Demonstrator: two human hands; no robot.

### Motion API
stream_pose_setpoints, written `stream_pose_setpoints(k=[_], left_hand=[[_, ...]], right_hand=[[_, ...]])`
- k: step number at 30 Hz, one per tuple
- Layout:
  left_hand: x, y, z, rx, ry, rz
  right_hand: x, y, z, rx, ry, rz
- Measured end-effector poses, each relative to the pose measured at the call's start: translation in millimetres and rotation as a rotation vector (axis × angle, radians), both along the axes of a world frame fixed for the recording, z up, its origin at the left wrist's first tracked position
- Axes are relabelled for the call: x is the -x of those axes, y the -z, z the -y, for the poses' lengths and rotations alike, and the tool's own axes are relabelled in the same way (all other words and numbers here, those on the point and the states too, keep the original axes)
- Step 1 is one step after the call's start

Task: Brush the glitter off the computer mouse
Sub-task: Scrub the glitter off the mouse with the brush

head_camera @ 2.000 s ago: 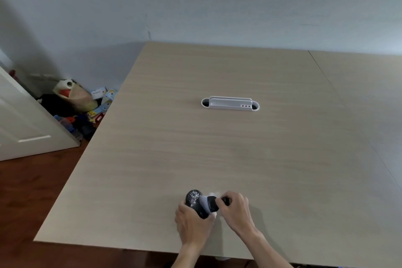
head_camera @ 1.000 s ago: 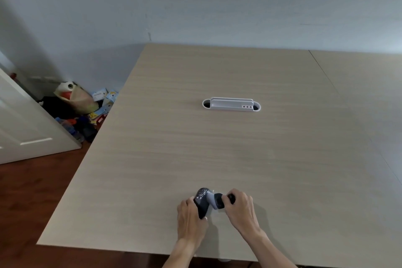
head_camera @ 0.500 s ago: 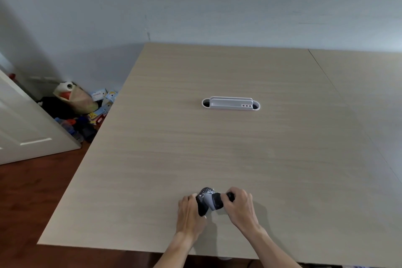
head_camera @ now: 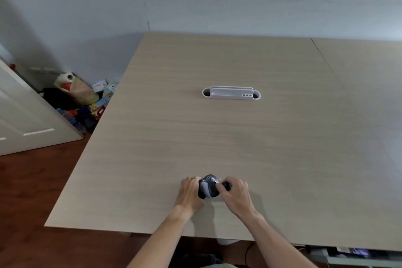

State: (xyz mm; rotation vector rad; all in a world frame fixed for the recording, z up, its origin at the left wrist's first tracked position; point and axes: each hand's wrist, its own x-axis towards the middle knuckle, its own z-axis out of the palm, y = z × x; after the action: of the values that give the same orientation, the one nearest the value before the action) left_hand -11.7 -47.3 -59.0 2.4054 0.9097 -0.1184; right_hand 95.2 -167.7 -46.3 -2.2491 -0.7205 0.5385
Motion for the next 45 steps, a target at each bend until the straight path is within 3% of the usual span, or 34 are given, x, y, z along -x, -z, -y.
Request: stream_pose_setpoints(k=[5,12,17,23,27,33,39,45], left_hand=[[-0.6,-4.1,-1.7,0.0,0.008,-0.011],[-1.0,-8.3,-2.5,0.023,0.016,-0.002],[-0.3,-13.0,-2.2,0.049,0.015,-0.018],[1.8,-13.0,-5.1,0.101,-0.004,-0.026],[3.7,-14.9,-4.9,0.123,-0.02,-0.024],[0.3,-22.5,-0.9,0.099,0.037,-0.029],[4.2,-13.7,-5.6,0.112,0.001,-0.011],[1.6,-15.9,-5.8,0.135,-0.017,-0.039]], right_hand=[[-2.0,-1.4,8.5,0.017,0.12,0.06],[4.6,-5.0,-0.8,0.017,0.018,-0.009],[0.9,-4.3,3.5,0.077,0.234,0.024],[1.0,-5.8,-5.7,0.058,0.049,-0.046],[-2.3,-10.5,-10.4,0.056,0.191,-0.017],[-0.4,-17.3,-22.2,0.054,0.043,-0.064],[-6.2,-16.8,-11.7,0.046,0.222,0.025],[-9.8,-5.7,7.1,0.008,0.102,0.029]])
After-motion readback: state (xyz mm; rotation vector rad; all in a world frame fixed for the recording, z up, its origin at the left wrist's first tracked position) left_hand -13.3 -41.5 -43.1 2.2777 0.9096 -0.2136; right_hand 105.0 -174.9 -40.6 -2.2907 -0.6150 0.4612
